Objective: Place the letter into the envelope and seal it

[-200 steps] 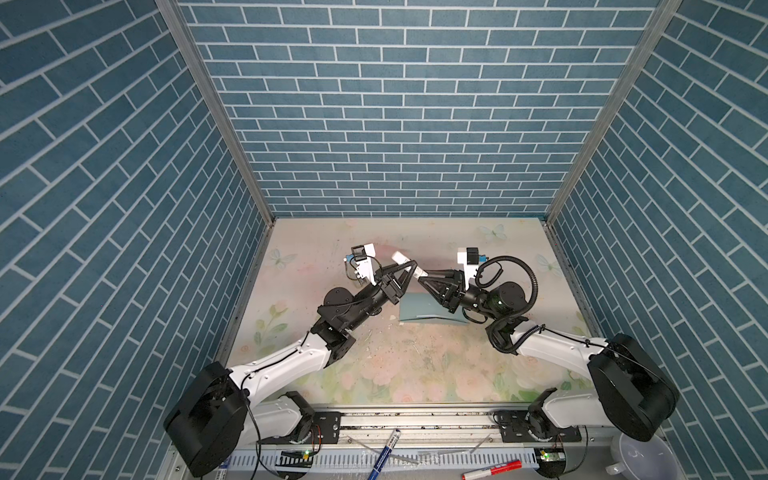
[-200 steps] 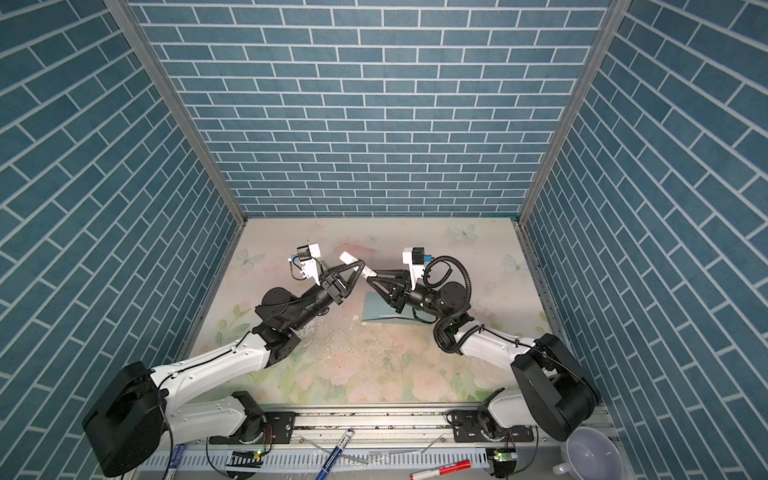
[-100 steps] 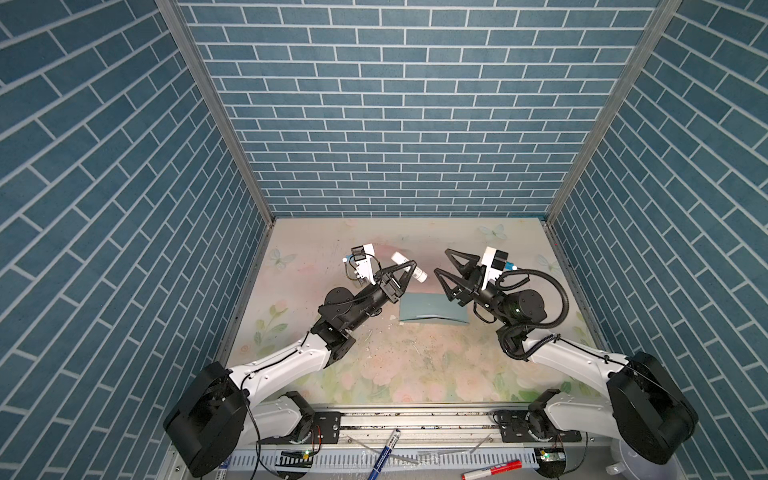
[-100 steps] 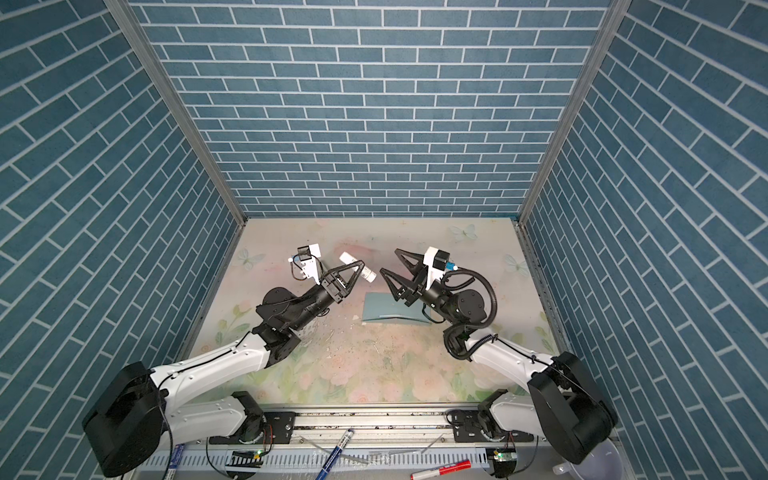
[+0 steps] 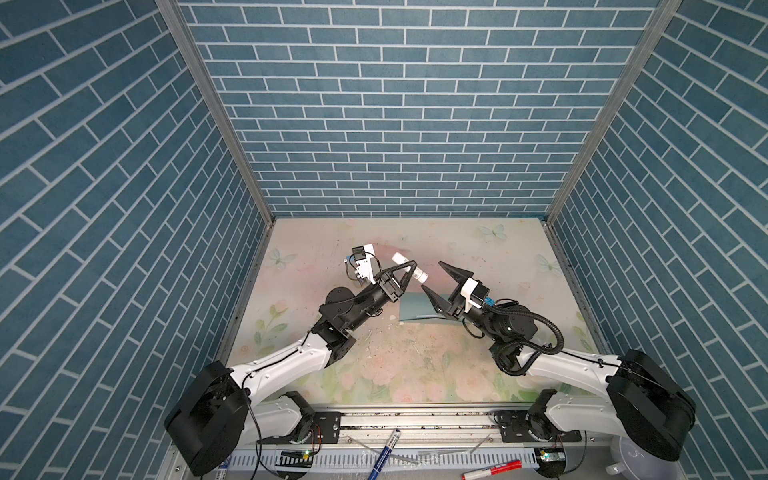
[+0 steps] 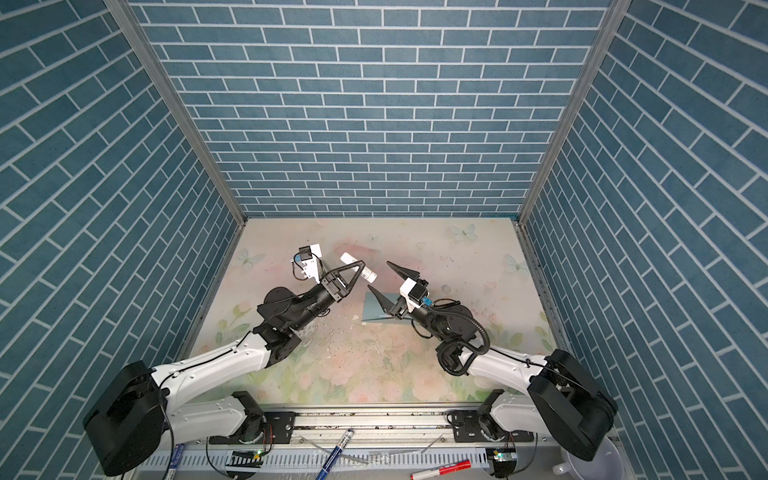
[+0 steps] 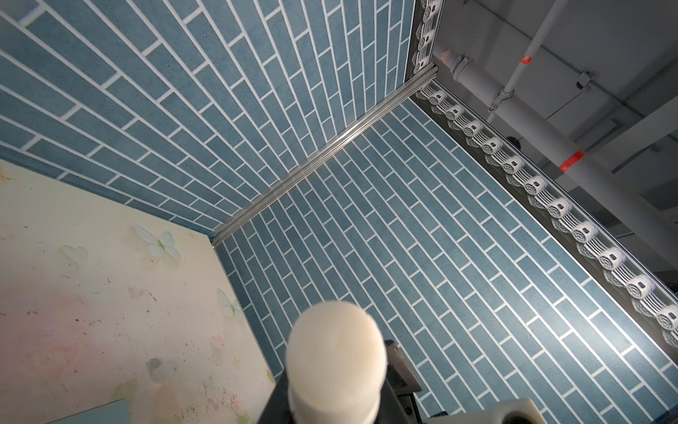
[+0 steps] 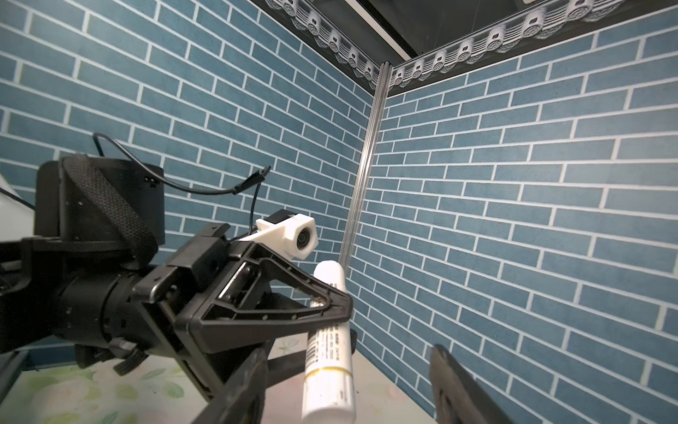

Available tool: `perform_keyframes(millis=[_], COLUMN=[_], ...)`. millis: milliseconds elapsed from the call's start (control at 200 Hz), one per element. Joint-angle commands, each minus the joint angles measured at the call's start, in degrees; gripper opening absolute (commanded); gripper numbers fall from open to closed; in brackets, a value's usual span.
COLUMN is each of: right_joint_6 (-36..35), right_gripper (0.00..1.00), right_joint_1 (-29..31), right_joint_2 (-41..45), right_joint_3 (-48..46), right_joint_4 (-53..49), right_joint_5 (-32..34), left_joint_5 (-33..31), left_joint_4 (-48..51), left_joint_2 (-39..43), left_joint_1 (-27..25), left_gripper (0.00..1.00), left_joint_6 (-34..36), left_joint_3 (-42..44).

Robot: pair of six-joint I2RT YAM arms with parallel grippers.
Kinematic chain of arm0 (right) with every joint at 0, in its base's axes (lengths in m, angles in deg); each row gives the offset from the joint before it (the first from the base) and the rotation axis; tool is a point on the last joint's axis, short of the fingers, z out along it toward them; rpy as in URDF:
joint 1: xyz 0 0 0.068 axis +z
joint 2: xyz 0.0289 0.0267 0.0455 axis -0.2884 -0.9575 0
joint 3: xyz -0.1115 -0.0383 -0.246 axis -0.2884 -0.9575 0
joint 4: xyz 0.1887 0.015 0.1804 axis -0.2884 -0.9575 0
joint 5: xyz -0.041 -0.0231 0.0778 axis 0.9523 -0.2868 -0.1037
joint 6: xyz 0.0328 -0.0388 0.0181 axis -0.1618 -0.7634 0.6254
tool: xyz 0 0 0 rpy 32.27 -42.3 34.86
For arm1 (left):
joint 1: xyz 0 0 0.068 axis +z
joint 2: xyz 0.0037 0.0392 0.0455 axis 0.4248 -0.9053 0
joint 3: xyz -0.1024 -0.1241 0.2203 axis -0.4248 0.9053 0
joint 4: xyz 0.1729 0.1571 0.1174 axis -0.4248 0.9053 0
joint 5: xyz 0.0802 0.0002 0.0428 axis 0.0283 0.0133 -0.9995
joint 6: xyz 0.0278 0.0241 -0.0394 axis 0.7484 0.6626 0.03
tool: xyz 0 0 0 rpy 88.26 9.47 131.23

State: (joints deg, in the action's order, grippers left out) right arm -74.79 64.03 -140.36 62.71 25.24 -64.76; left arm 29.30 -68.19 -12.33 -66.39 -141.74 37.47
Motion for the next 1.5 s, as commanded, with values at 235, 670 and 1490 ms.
perform_keyframes(millis=[235, 670, 1490], right_joint_6=[-9.1, -6.3, 0.8], right_gripper=[0.7, 0.9, 0.97], right_joint_1=[2.2, 2.5, 2.0], right_joint_2=[-1.3, 2.4, 22.2], right_joint_3=[-0.2, 0.2, 4.5], right_joint_4=[-0.2, -7.5, -42.2], right_joint_5=[3.6, 12.1, 12.1], left_joint_5=[0.3, 0.6, 1.8], left_joint_4=[-1.7, -1.6, -4.1], left_joint_2=[-0.8, -1.0, -2.9], left_joint_1=[0.1, 0.1, 0.2], left_gripper=[0.0, 0.0, 0.0], left_joint_6=[0.1, 0.2, -4.6], left_joint_3=[-0.6, -0.9, -1.7])
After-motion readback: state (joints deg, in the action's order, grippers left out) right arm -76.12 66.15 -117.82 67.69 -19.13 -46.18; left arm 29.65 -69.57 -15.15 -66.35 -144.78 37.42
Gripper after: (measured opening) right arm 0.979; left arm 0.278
